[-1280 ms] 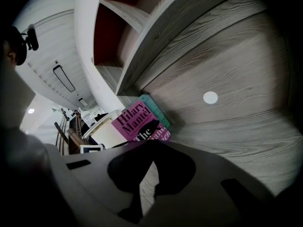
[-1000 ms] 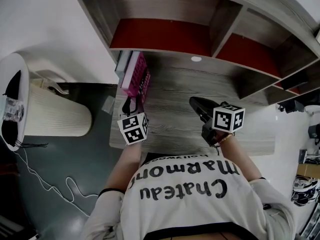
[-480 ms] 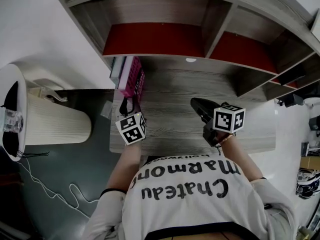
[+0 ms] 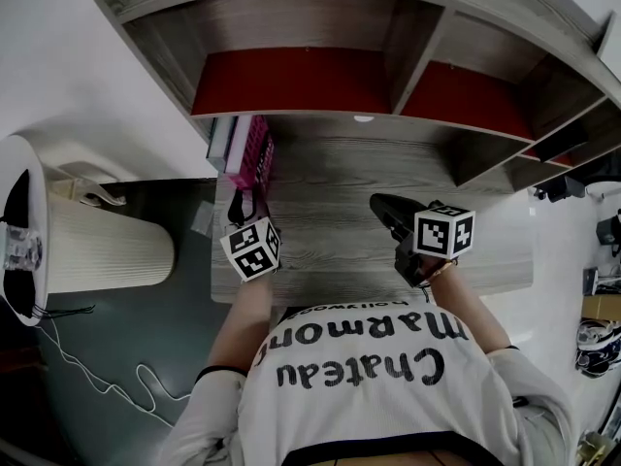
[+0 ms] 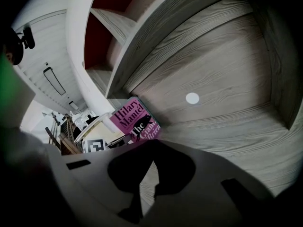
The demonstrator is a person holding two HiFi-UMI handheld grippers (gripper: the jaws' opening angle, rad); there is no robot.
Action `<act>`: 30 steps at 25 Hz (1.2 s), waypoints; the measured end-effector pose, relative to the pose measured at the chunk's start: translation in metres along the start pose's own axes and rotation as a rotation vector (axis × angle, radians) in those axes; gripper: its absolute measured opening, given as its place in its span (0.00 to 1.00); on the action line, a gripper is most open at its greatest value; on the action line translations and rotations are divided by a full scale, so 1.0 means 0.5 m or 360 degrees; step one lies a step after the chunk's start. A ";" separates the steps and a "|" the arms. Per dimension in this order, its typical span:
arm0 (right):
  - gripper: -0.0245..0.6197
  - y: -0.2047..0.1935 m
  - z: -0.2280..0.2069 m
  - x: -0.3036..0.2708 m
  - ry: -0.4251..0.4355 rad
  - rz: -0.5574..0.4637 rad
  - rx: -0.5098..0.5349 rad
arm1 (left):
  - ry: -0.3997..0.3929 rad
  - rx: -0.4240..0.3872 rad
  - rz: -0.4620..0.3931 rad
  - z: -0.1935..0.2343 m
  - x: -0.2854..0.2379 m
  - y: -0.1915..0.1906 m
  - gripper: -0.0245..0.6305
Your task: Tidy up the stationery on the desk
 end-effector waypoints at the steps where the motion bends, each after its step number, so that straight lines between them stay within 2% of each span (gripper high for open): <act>1: 0.06 -0.001 -0.001 0.000 -0.0004 0.0001 -0.0009 | -0.0003 0.0001 0.0002 0.000 -0.001 0.000 0.26; 9: 0.06 -0.003 0.005 -0.007 -0.0015 -0.0005 -0.0014 | -0.0033 0.0019 0.0023 0.000 -0.011 0.004 0.27; 20: 0.06 -0.014 0.009 0.018 -0.0106 -0.0038 -0.0042 | -0.0083 0.0062 0.0029 0.000 -0.028 0.008 0.28; 30: 0.06 -0.029 0.044 0.020 -0.0157 -0.0107 -0.0042 | -0.0174 0.0067 0.0079 0.004 -0.031 0.009 0.30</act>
Point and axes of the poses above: the fingertips, and each gripper's own axes: x backward along the fingers, z to its left, y out of its top, the point moved 4 cm from there along x, backward along the fingers
